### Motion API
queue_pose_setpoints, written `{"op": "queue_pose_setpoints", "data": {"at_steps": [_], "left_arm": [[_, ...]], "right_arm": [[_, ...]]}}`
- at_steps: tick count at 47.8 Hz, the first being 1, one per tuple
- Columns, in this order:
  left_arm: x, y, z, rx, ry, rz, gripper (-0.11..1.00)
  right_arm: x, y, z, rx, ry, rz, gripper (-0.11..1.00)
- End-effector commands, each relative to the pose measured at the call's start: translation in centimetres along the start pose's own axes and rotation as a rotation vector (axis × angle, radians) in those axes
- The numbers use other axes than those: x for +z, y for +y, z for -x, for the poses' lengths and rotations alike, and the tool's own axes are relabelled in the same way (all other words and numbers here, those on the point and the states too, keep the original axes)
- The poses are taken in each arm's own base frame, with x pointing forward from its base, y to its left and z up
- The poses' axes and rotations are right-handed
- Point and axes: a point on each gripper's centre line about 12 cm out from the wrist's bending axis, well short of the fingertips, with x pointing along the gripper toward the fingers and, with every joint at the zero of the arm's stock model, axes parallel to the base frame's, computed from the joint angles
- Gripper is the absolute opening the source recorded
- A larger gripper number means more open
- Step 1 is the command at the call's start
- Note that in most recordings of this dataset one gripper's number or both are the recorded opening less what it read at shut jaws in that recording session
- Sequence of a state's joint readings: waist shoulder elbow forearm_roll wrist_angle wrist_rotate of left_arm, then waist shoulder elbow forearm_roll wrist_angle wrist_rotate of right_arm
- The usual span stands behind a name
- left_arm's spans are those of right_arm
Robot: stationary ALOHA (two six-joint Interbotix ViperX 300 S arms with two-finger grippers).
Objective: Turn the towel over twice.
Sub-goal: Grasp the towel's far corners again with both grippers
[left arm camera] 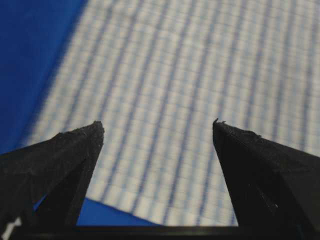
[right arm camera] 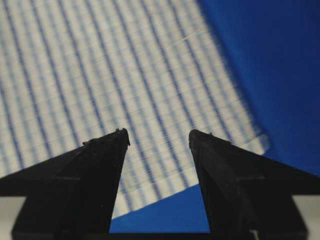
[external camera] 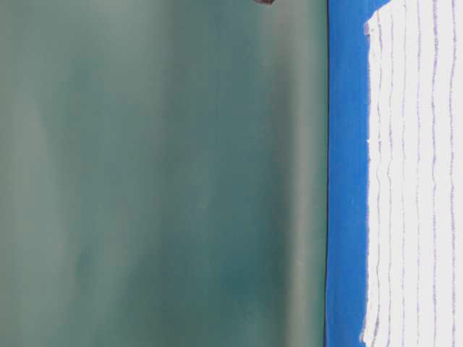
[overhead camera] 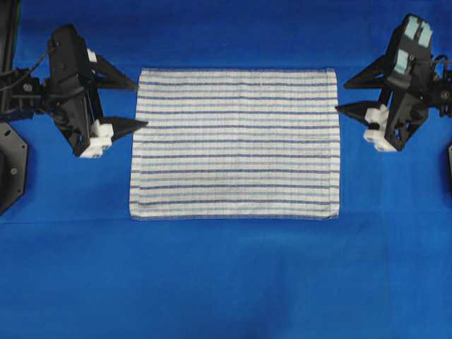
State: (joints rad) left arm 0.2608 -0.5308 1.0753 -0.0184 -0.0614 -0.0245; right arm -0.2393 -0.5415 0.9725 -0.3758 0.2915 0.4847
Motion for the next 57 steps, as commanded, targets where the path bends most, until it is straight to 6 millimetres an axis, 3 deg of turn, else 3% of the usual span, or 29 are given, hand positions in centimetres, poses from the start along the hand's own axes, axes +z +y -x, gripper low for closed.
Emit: {"op": "queue_pose_setpoints", "data": {"at_steps": [1,10,30,42,57], "left_arm": [[0.8,0.4,-0.1,0.013,-0.025,-0.008,0.84],[0.0,1.7,-0.8,0.056,0.012,-0.032,0.84],[-3.9,6.3,-5.2,0.179,0.114,-0.017,0.84],[-5.9,7.9,-7.0,0.216,0.148,0.006,0.84],[-8.0,8.8,-7.7,0.236,0.217,0.031,0.80]], "right_arm": [[0.7,-0.7,-0.1,-0.018,-0.028,-0.006,0.58],[0.0,-2.9,-1.6,-0.081,0.016,-0.043,0.58],[-2.9,-7.7,-7.5,-0.159,0.125,-0.100,0.58],[-4.2,-8.6,-9.9,-0.142,0.144,-0.113,0.58],[-5.4,-9.1,-12.2,-0.132,0.193,-0.124,0.58]]}}
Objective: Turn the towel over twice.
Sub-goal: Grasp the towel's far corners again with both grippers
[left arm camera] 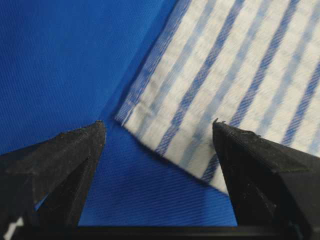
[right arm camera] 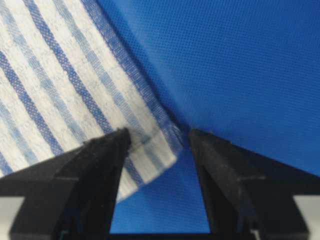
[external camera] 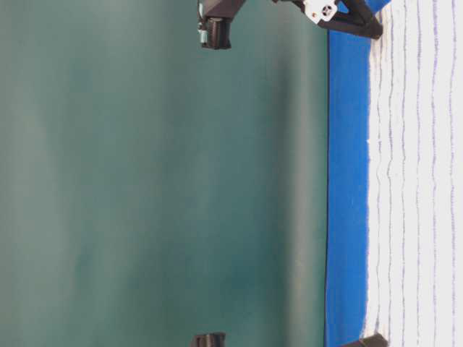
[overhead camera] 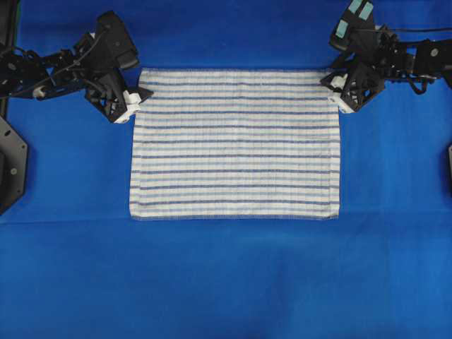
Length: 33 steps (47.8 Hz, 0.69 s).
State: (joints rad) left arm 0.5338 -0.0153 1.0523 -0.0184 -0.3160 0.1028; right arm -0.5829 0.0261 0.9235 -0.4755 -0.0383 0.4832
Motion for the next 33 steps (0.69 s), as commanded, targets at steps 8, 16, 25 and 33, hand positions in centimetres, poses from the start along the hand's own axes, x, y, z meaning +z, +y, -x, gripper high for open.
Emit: {"op": "queue_pose_setpoints", "data": {"at_steps": [8,16,25,33], "left_arm": [[-0.2,1.2,-0.6,0.029,0.013,0.026,0.58],[-0.7,1.6,-0.7,0.040,0.033,0.036,0.14],[-0.4,1.7,-0.7,0.040,0.027,0.039,0.01],[1.4,1.9,-0.5,0.047,-0.028,0.039,0.01]], "right_arm": [[0.7,-0.5,-0.3,-0.007,-0.015,0.008,0.54],[0.7,-0.6,-0.3,-0.010,-0.013,0.029,0.20],[0.8,-1.0,-0.2,-0.017,-0.015,0.021,0.08],[1.3,-1.6,0.1,-0.030,-0.032,0.007,0.08]]}}
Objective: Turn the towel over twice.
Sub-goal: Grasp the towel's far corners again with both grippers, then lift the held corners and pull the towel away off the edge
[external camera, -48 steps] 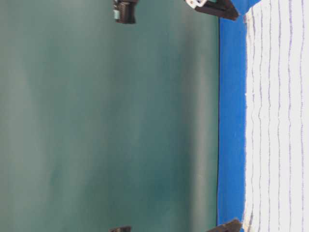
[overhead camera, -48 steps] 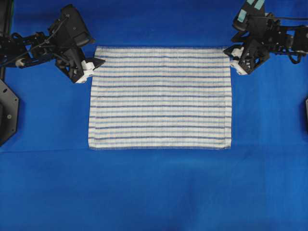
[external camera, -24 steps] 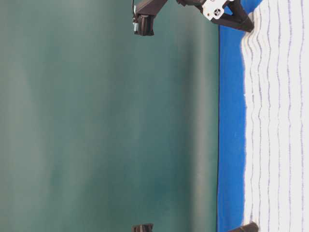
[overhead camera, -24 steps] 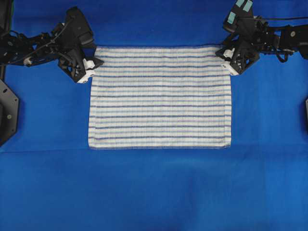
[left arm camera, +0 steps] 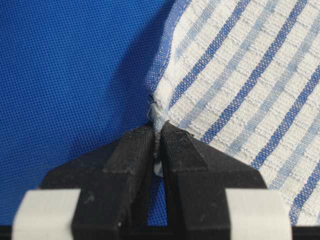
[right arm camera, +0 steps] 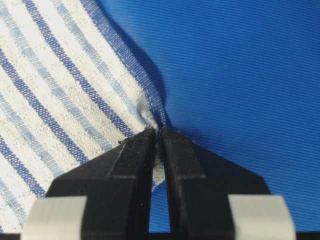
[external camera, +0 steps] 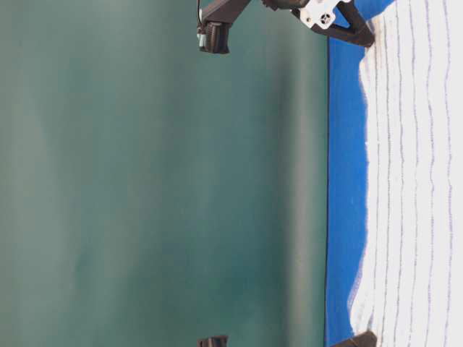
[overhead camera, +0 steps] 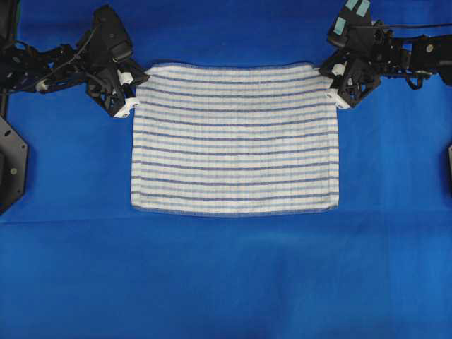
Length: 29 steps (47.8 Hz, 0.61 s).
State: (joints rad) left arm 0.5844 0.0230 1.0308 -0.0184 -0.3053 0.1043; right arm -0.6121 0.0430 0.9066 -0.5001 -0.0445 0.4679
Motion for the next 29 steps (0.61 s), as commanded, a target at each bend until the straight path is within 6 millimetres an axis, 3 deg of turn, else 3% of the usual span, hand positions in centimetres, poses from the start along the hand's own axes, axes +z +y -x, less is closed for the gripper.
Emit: {"op": "queue_pose_setpoints", "data": {"at_steps": [1,18,29], "left_arm": [[2.1,0.4,0.4,0.012,-0.068,0.008,0.01],[6.8,2.9,2.1,0.072,-0.198,0.044,0.01],[10.1,4.5,4.1,0.119,-0.292,0.020,0.01]], "right_arm": [[1.1,-0.9,0.5,-0.019,-0.034,-0.014,0.08],[5.2,-3.9,3.6,-0.108,-0.150,-0.026,0.08],[9.1,-5.2,7.4,-0.196,-0.218,0.020,0.08]]}}
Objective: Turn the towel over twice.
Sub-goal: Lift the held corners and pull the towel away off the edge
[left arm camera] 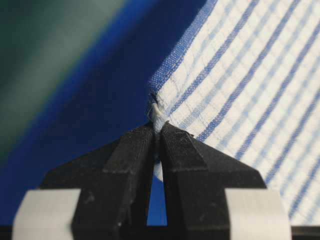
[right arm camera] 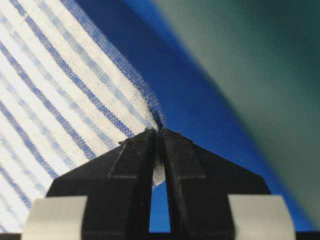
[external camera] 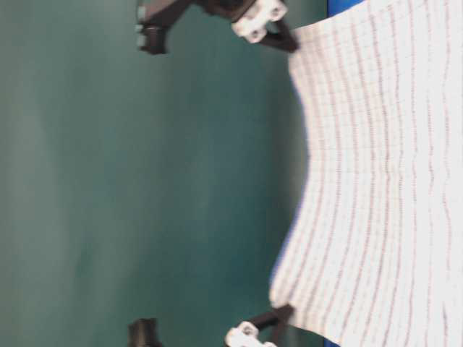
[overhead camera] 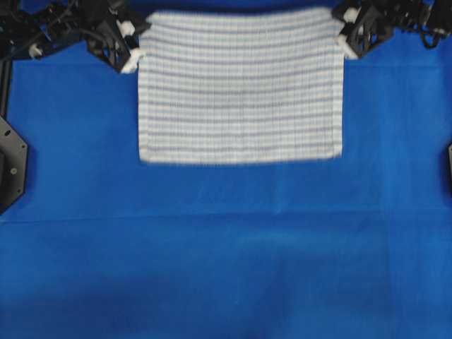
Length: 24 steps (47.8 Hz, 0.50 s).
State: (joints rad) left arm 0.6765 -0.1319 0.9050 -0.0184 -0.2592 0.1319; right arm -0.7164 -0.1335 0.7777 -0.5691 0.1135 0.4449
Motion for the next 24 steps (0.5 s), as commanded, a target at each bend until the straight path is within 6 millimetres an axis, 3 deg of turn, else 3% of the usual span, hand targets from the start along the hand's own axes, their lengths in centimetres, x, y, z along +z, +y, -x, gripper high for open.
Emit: {"op": "queue_pose_setpoints", "data": {"at_steps": [1,12,24], "left_arm": [[2.8,0.9,0.7,0.023,-0.074,-0.016,0.01],[6.5,2.1,1.8,0.059,-0.152,-0.067,0.01],[9.3,3.9,2.4,0.108,-0.220,-0.059,0.01]], "right_arm": [[2.8,-1.0,1.8,-0.039,-0.068,0.013,0.08],[6.1,-2.2,4.9,-0.109,-0.145,0.065,0.08],[8.9,-3.0,6.7,-0.159,-0.214,0.117,0.08]]}}
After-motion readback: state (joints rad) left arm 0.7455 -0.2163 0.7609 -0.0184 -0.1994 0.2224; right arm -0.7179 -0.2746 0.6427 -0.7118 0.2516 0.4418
